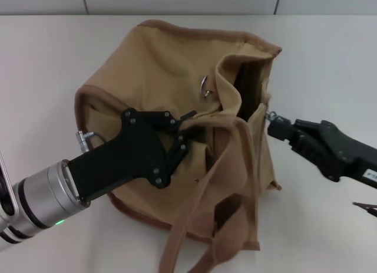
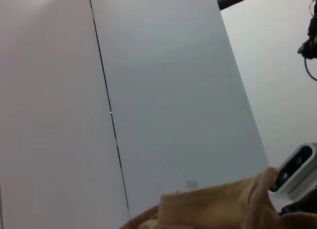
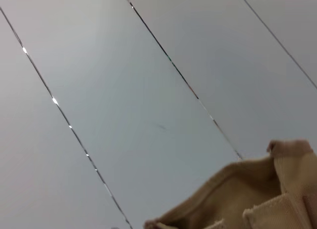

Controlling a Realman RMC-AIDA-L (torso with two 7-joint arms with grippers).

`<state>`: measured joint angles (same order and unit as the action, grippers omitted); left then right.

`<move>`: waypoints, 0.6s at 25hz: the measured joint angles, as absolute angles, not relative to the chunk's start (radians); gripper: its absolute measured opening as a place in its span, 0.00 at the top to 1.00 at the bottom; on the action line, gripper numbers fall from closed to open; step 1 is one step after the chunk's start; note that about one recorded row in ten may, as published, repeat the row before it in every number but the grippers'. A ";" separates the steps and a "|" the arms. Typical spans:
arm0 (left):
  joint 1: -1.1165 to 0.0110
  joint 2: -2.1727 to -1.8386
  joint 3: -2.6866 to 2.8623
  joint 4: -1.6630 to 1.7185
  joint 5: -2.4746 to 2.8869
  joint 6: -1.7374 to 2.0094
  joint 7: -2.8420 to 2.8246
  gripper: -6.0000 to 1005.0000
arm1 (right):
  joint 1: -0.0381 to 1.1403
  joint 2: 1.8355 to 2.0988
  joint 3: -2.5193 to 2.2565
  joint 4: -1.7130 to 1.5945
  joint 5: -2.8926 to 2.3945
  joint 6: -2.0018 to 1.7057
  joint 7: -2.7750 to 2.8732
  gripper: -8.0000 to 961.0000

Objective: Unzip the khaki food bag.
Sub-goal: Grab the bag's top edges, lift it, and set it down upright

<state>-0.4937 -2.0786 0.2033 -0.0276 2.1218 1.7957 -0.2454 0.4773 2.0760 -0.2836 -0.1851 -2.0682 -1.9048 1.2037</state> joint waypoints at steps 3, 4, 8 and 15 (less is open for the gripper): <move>-0.494 -2.079 0.200 -0.028 2.122 1.794 -0.245 0.90 | 0.473 2.068 -0.284 -0.207 -2.068 -1.939 1.252 0.98; -0.494 -2.079 0.199 -0.028 2.122 1.794 -0.245 0.90 | 0.470 2.063 -0.283 -0.208 -2.068 -1.948 1.261 0.98; -0.491 -2.079 0.192 -0.028 2.122 1.793 -0.245 0.90 | 0.463 2.055 -0.278 -0.208 -2.061 -1.964 1.291 0.98; -0.484 -2.078 0.168 -0.033 2.121 1.797 -0.245 0.90 | 0.472 2.059 -0.290 -0.208 -2.063 -1.861 1.365 0.97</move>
